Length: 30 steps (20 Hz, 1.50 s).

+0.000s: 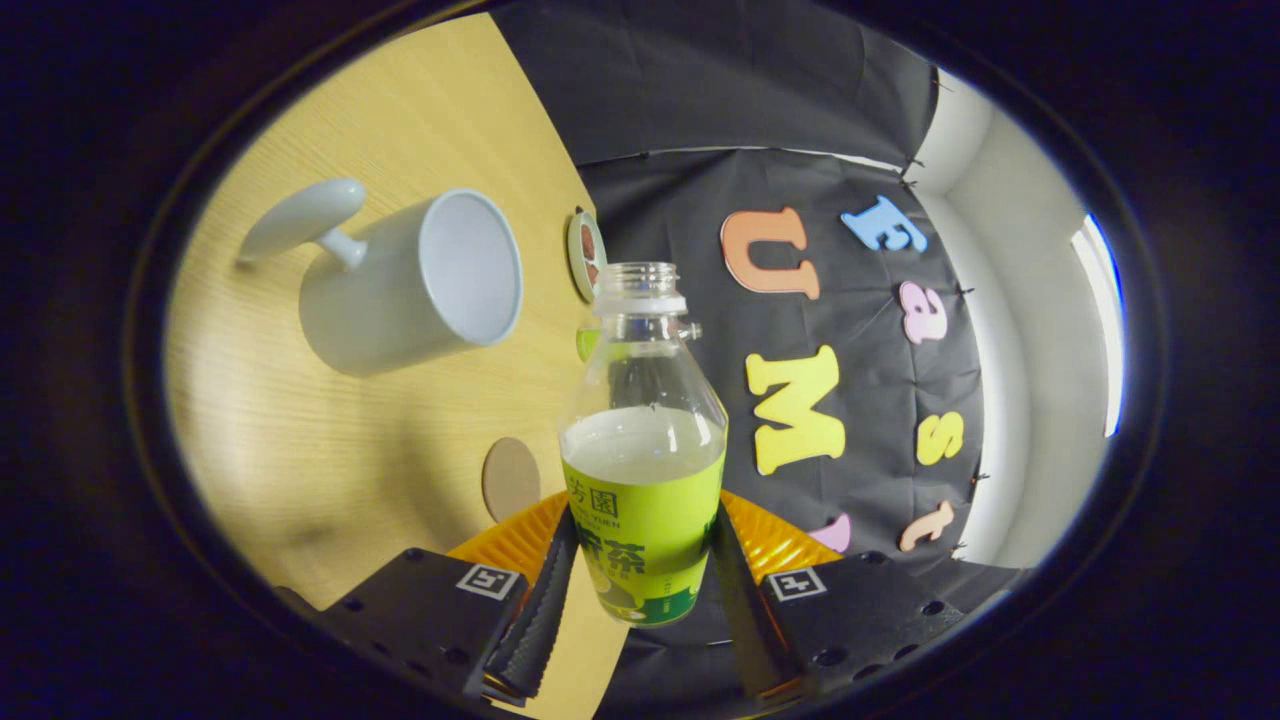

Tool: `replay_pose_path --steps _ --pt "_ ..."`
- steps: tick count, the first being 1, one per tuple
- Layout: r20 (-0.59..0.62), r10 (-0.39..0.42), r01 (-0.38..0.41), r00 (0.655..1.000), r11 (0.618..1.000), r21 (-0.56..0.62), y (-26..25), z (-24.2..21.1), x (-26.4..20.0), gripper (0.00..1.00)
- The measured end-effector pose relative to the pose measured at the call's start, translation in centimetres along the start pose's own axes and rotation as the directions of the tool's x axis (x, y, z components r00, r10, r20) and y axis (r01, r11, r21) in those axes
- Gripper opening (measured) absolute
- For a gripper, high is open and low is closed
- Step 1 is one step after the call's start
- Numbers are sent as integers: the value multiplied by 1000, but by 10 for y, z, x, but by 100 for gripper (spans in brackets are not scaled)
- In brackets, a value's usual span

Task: Take the bottle from table, then pour the juice into the cup, finally place the bottle on the coaster

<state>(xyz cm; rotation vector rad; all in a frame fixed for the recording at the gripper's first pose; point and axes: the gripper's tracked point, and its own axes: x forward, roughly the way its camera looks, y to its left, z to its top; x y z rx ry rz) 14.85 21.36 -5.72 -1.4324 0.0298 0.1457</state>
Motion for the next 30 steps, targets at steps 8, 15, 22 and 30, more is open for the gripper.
replay_pose_path --steps 8,15,22,30 --pt "21 -47 49 999 993 -104 -6 8 0 75" --pt "30 -67 72 997 978 -194 -9 10 0 76" --pt "28 -65 70 998 959 -274 -9 12 3 76" --pt "28 -60 66 998 946 -318 -10 14 2 75"
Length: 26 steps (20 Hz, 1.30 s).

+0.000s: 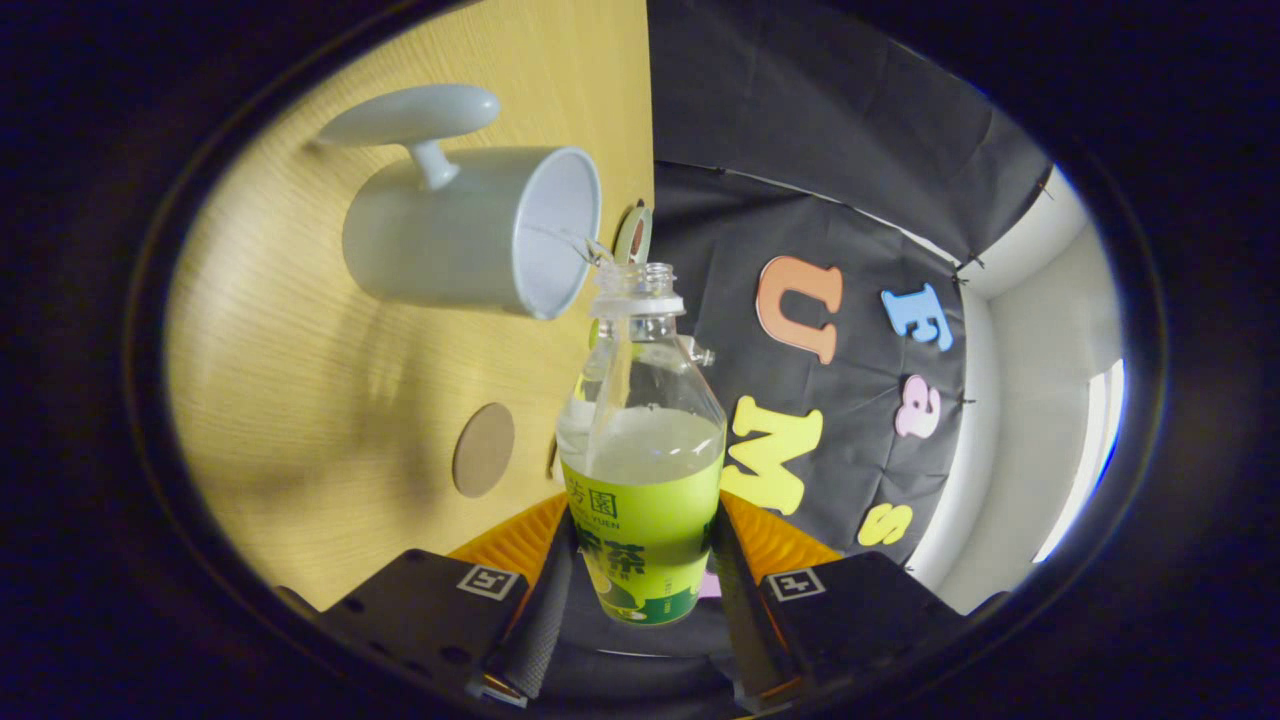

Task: Take the bottle from table, then pour the juice into the cup, finally place the bottle on the coaster

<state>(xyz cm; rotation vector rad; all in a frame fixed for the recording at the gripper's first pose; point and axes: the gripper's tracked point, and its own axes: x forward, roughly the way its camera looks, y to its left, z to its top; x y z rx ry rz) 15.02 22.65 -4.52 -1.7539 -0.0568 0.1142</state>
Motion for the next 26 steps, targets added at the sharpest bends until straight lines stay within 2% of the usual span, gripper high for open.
replay_pose_path --steps 26 --pt "-7 -90 89 996 986 -144 -44 0 2 75"
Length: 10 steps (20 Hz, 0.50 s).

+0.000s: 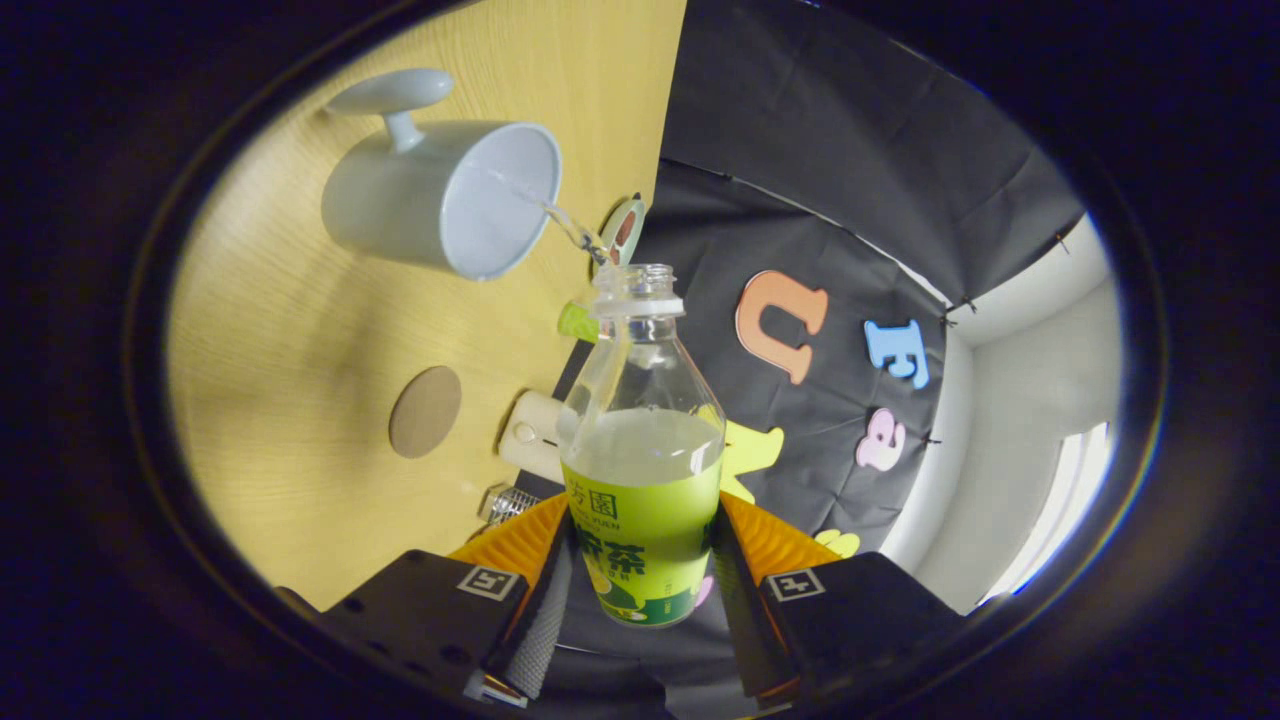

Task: Take the bottle from table, then pour the juice into the cup, finally place the bottle on the coaster

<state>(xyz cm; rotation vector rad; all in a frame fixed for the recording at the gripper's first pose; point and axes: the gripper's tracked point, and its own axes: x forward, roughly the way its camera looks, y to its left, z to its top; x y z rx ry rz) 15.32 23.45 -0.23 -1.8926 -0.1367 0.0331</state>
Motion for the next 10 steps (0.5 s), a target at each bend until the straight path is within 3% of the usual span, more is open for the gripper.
replay_pose_path --steps 10 --pt "-2 -24 24 1000 998 -53 -8 0 3 75"
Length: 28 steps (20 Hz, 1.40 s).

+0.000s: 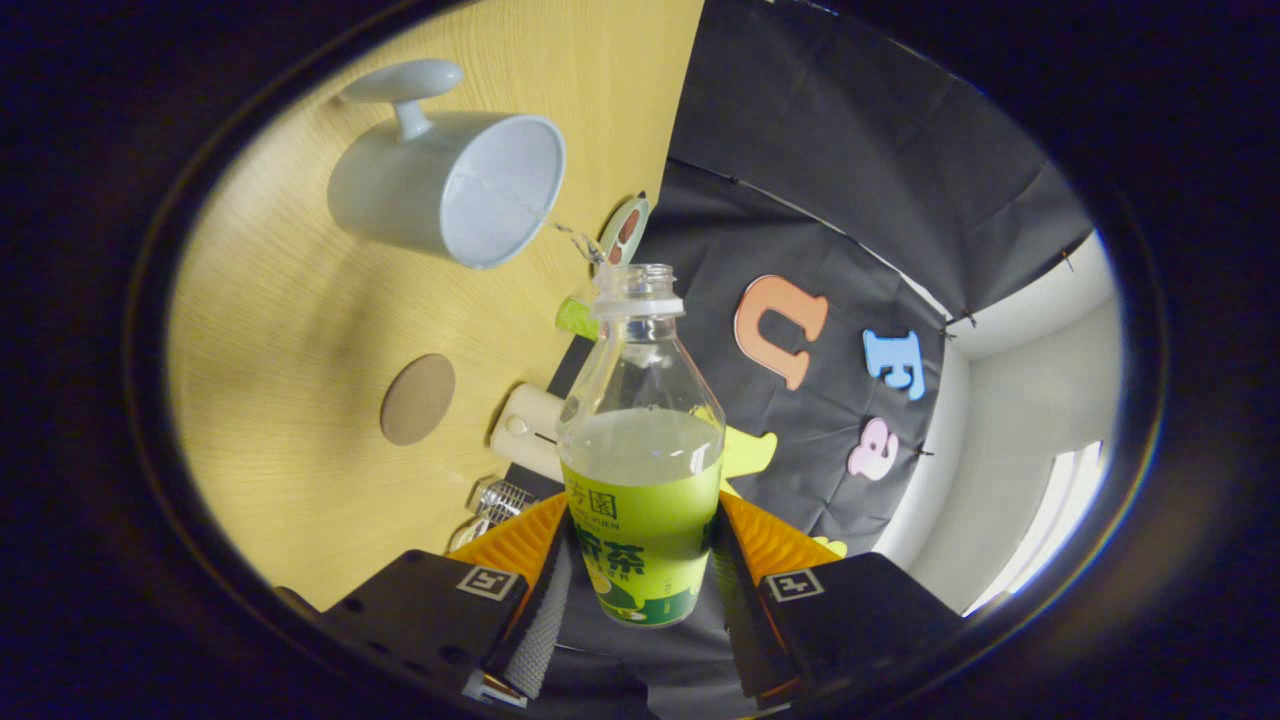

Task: Take the bottle from table, then pour the juice into the cup, finally place the bottle on the coaster

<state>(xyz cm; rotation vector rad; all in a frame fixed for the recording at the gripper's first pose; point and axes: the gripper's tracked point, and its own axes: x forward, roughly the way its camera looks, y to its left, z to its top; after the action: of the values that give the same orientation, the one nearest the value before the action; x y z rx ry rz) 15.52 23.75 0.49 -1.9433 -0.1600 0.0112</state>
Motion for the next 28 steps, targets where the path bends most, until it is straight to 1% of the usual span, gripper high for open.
replay_pose_path --steps 17,28 --pt "17 -57 59 998 993 -98 -17 1 1 75" --pt "39 -85 89 996 988 -122 -26 4 2 75"
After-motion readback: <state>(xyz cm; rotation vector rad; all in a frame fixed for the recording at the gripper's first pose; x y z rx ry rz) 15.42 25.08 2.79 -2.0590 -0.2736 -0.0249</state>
